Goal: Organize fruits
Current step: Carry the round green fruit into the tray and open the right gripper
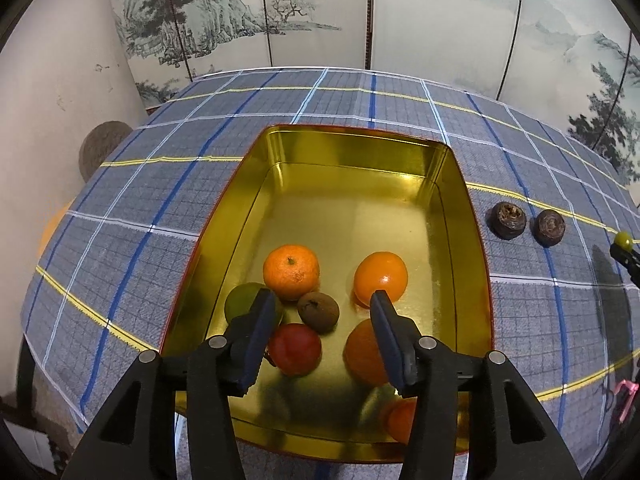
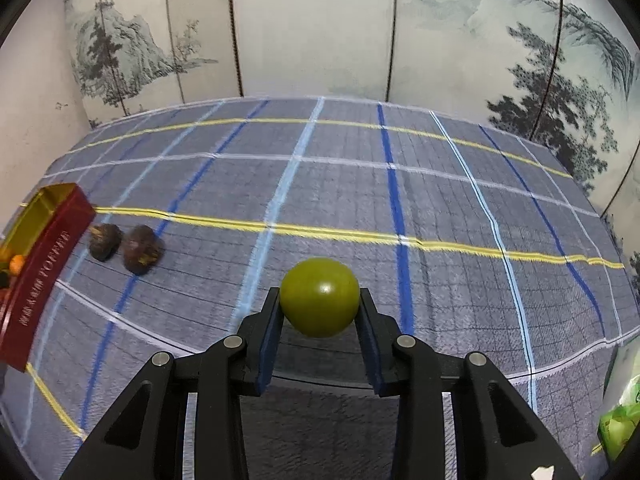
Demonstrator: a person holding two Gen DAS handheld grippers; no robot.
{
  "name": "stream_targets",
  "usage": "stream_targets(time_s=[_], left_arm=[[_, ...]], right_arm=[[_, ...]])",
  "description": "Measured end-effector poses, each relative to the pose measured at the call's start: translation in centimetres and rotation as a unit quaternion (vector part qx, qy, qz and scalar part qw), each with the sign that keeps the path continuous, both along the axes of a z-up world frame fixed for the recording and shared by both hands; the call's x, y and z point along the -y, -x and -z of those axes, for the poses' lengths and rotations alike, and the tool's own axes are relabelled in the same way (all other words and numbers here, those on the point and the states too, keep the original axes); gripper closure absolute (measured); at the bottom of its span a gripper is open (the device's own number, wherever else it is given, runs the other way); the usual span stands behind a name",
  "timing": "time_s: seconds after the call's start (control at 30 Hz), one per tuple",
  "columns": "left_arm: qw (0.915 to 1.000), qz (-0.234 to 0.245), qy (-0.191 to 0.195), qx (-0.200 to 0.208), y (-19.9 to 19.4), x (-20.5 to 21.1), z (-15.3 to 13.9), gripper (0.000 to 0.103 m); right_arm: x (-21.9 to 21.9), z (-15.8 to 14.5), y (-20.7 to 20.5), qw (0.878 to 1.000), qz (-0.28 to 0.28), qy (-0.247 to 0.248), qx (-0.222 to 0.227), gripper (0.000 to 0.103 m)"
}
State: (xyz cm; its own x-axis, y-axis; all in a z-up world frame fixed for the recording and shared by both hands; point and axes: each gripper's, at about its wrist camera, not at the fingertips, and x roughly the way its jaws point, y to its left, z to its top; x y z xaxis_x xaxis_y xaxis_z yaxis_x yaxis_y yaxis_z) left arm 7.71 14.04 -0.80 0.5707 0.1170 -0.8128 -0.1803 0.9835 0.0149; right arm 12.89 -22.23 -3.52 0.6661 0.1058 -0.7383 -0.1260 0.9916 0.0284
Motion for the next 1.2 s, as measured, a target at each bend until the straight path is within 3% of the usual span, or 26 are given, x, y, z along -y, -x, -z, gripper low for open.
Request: stream_targets(time_s=[0.37,0.63,0.97,1.2], left_arm=[[0.9996,-0.009,0.012,0.024,1.7,-0.8,-1.8,0.052],[0.9981,-0.036,0.018,0.046,3.3,-3.2,-3.6,0.051],[0.9961,-0.075,0.019,0.043,5.2,-6.8,-3.6,0.05],[0.9953,-0.086,0.021,0.039,6.2,-8.0,-3.1,0.05]], right_arm=[[-6.9,-4.3,2.3,0.995,-0.086,-0.036,0.032,0.07],[-14.4,-6.4,4.6,0.982,-0.178,-0.053,0.042,0.07],[-23.2,-6.4,7.0,0.957,-0.283,-0.058,0.03,0.07],[-27.6,-4.6,7.0,0.948,-0.315,-0.051,0.007,0.07]])
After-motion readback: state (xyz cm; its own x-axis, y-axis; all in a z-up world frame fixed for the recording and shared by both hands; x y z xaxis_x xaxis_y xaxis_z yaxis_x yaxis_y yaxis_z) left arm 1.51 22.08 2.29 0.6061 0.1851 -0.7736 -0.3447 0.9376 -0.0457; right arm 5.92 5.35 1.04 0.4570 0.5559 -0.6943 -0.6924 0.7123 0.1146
